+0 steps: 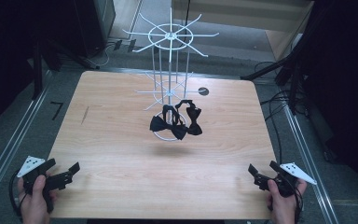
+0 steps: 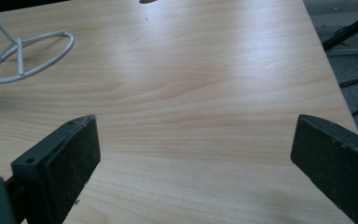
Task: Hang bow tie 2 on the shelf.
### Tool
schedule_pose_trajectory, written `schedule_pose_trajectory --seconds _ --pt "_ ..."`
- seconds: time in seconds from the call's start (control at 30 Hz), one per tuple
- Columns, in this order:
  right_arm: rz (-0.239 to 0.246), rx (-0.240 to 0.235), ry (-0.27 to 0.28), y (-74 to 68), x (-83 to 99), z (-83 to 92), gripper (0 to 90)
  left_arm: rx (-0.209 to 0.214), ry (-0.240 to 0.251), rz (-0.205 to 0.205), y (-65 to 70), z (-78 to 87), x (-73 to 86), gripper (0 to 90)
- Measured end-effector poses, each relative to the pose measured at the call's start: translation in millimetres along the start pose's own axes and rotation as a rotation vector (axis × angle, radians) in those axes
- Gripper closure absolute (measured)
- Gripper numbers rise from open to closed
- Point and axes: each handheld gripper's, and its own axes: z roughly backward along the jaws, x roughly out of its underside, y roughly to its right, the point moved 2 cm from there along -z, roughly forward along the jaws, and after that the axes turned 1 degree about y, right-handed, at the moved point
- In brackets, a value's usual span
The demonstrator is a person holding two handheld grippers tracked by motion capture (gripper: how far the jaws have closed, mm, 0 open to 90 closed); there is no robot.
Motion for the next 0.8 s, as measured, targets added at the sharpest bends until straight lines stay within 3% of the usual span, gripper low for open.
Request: schedule_pose_trajectory --seconds 0.33,0.8 --pt "-0.049 0.022 0.005 22.8 8.6 20.7 1.4 0.003 0.000 0.001 0.1 0.0 0.1 0.0" --pt "-0.032 0.024 0.016 33.8 18.5 44.1 1.5 -0.003 -0.011 -0.010 1.8 -1.3 0.1 0.0"
